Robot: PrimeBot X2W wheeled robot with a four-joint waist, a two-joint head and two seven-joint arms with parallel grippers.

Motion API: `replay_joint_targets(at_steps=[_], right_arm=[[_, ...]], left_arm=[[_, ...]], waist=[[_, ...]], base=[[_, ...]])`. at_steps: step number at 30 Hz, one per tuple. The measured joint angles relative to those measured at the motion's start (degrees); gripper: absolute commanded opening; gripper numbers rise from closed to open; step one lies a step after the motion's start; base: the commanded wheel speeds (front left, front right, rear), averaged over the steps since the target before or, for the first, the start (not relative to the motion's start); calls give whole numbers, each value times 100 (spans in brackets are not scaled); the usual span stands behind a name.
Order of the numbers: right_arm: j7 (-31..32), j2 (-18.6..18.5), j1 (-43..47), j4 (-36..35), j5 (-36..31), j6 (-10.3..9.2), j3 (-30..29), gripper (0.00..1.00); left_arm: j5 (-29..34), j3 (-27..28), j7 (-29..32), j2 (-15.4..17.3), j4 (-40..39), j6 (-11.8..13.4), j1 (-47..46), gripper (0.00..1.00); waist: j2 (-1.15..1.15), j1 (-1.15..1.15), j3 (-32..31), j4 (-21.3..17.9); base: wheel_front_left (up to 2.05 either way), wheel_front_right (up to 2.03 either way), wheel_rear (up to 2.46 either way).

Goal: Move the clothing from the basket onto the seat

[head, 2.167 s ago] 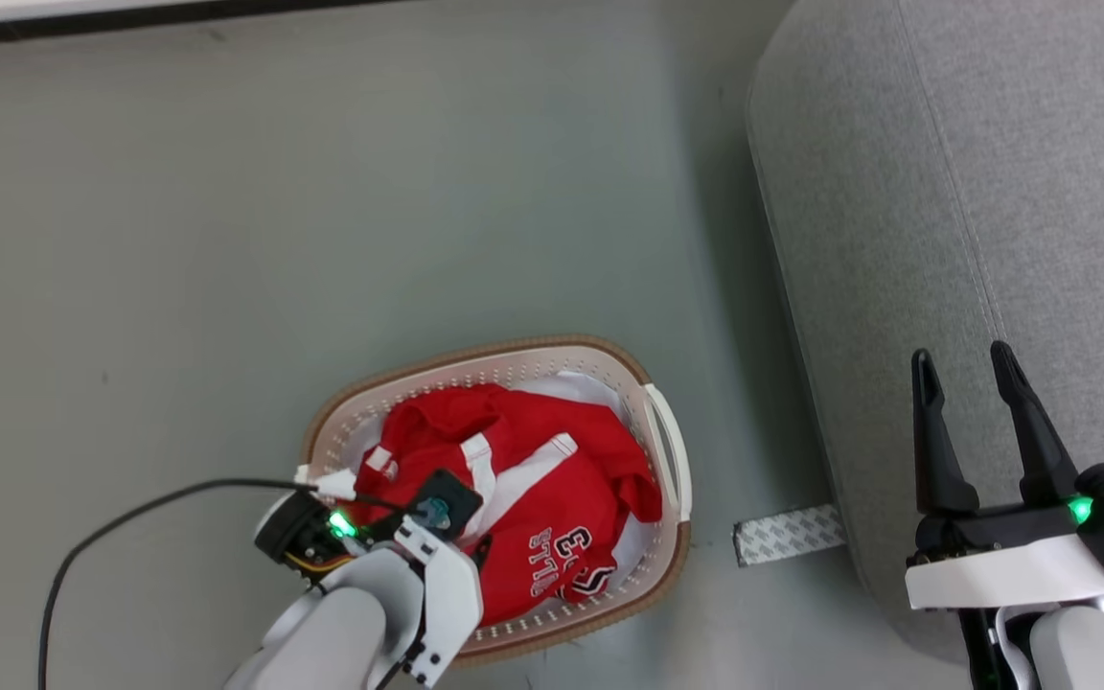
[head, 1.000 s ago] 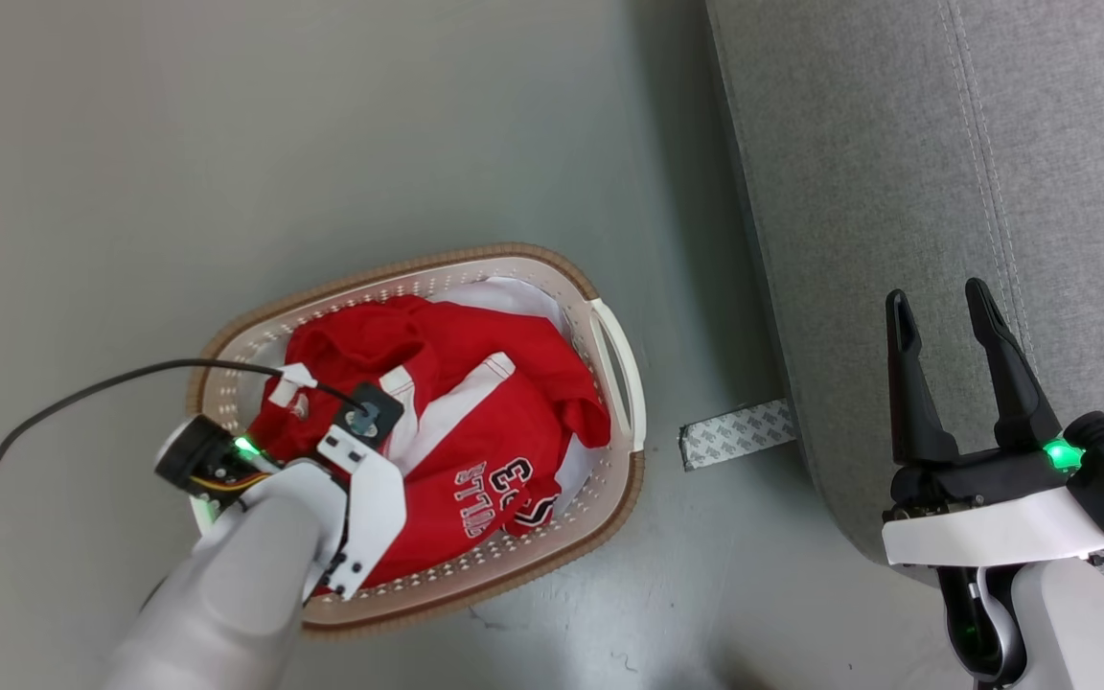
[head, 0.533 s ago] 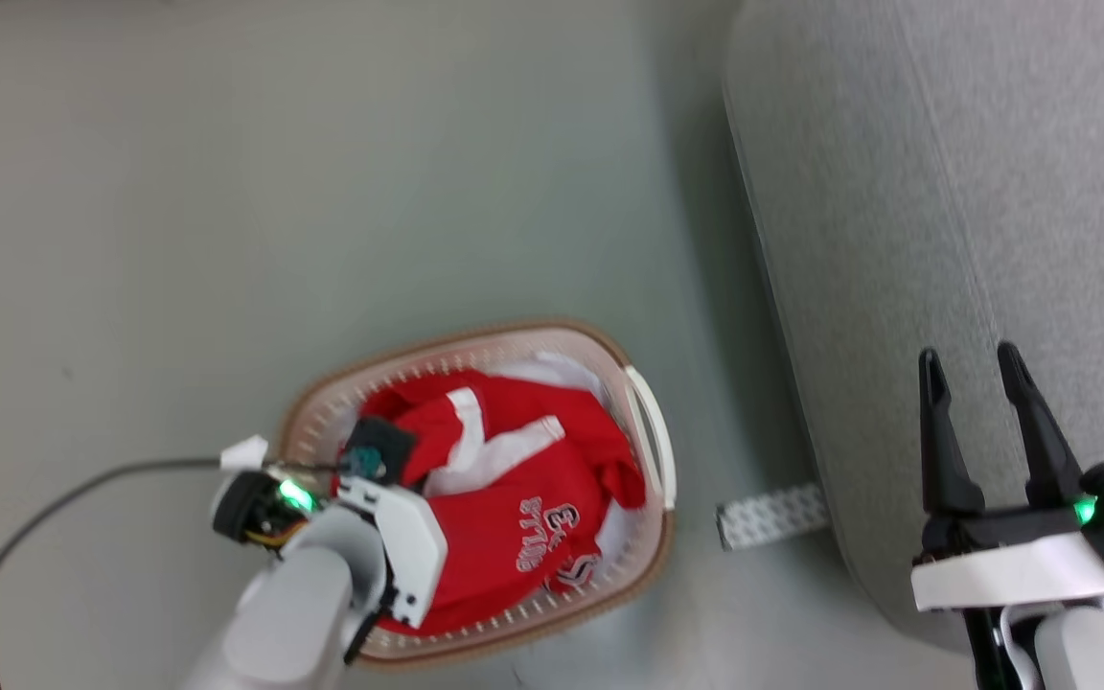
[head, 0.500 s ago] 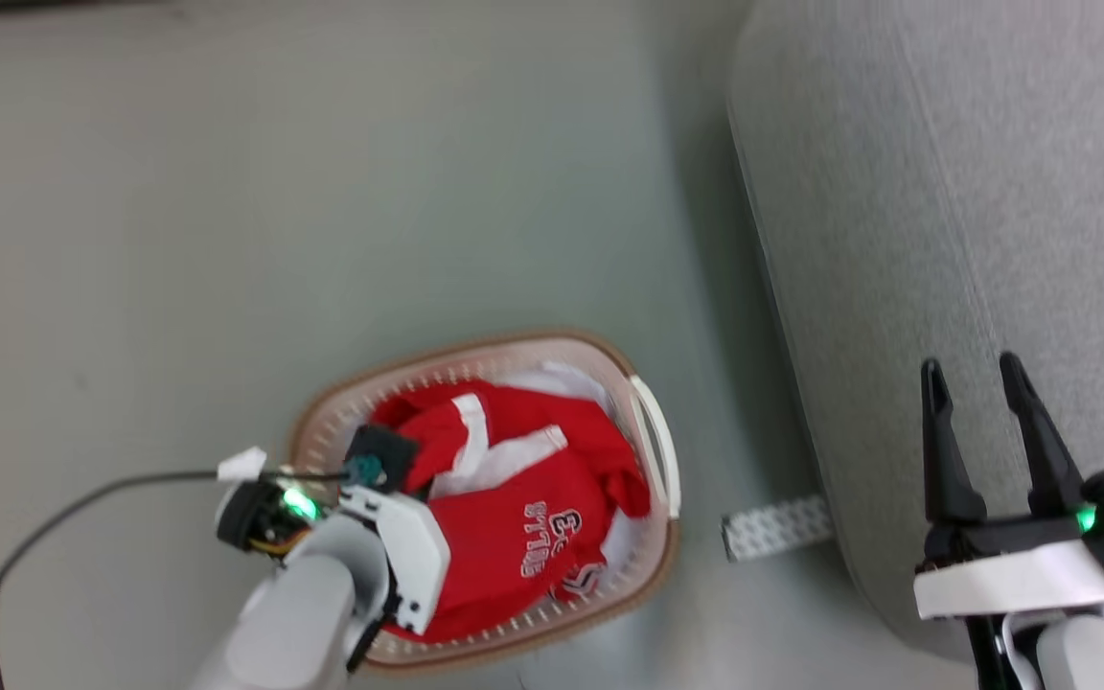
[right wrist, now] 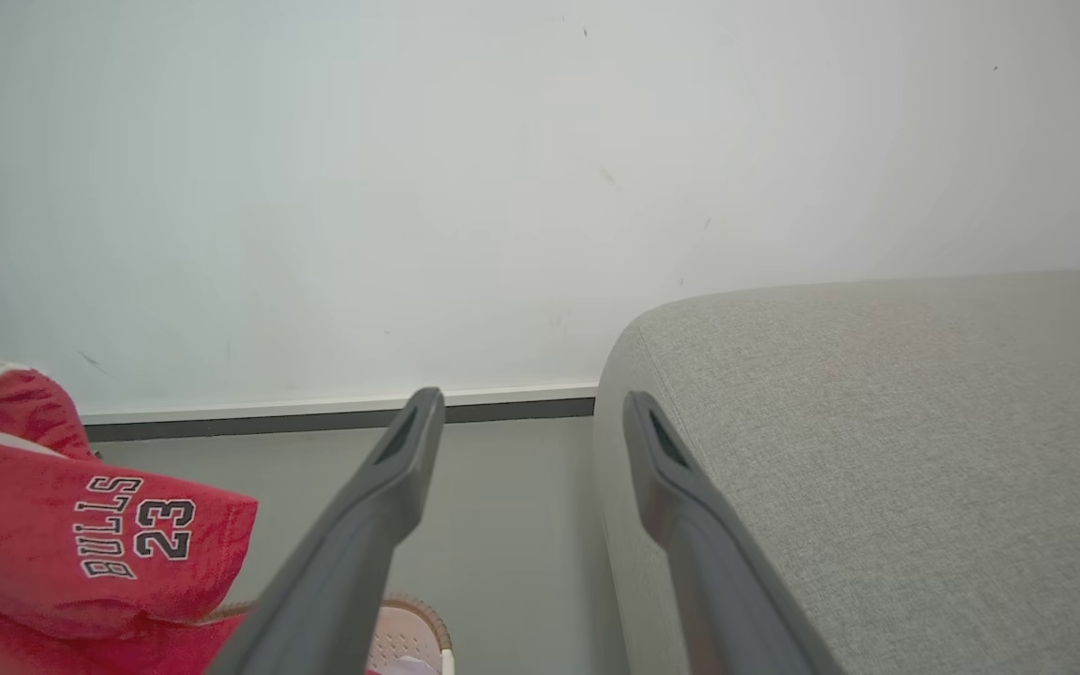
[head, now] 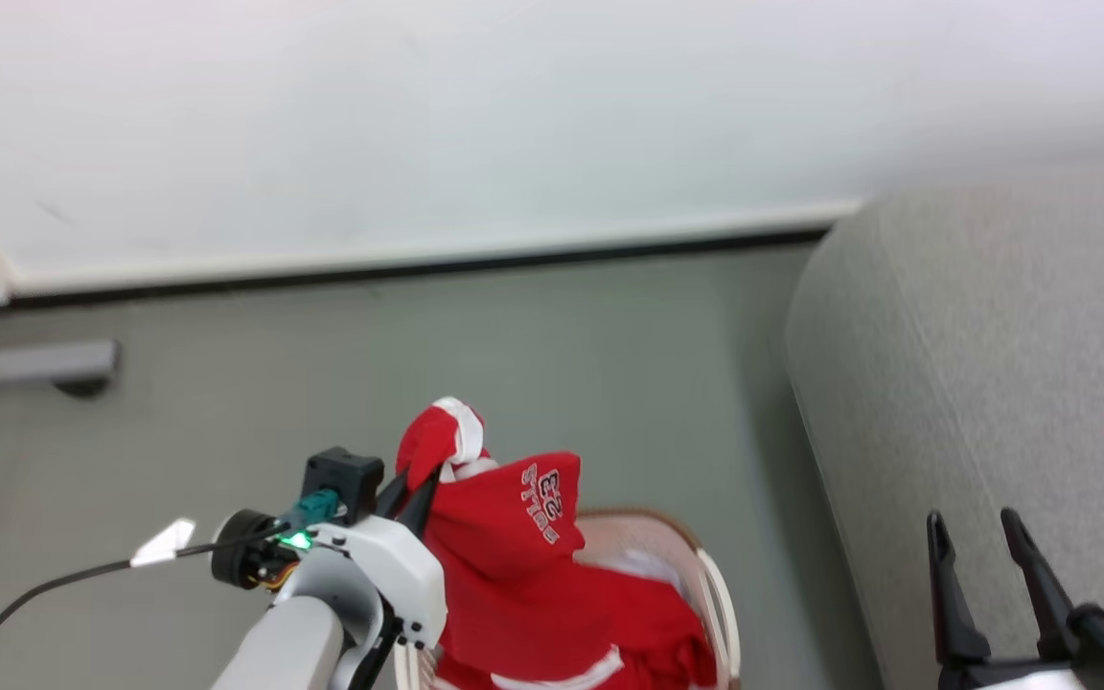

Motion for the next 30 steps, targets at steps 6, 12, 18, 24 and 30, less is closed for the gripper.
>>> replay_joint_targets(at_steps=[6,12,18,24,30], right_arm=[[0,-1,270,10,-15,0,29,100],[0,-3,398,-11,-15,0,67,100],[0,-5,460,-62,-15,0,268,100],[0,-7,435,-277,-14,0,985,100],[-1,-120,57,-458,140,1,2182,100]], left_arm=[[-125,148,497,238,-1278,183,240,0],[-172,253,1020,510,-2368,259,356,0],[-192,324,1410,682,-3198,336,321,0],[-192,286,1625,716,-3733,411,325,0],[-196,186,1715,678,-3983,450,371,0]], waist=[[0,-1,-694,184],[0,0,-1018,242],[0,1,-1037,198],[0,2,-1011,142],[0,2,-965,89]], base=[[0,0,0],[0,0,0],[0,0,0],[0,0,0],[0,0,0]])
